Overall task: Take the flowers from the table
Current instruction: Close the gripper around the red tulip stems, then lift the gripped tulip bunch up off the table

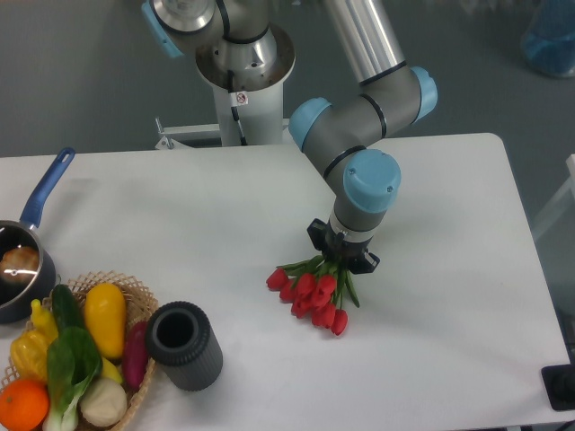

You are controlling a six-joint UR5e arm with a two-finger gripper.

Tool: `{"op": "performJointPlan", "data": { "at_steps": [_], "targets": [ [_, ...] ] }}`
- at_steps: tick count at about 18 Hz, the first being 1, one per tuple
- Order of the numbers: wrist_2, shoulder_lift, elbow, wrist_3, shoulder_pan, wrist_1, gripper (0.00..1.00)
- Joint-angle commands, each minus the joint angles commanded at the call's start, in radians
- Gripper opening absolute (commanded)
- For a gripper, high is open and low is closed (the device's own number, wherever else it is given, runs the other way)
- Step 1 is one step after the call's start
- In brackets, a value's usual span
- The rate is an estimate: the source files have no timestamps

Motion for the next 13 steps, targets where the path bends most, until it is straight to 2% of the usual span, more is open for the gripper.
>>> {"op": "performJointPlan", "data": {
  "at_steps": [6,9,13],
  "targets": [
    [0.000,0.018,0.011,0.006,0.000,-0.003,0.33],
    [-0.005,0.040,0.015,0.008,0.006,-0.003,0.28],
    [-0.017,0.058,0.049,0.008,0.009,-0.012,0.28]
  ]
}}
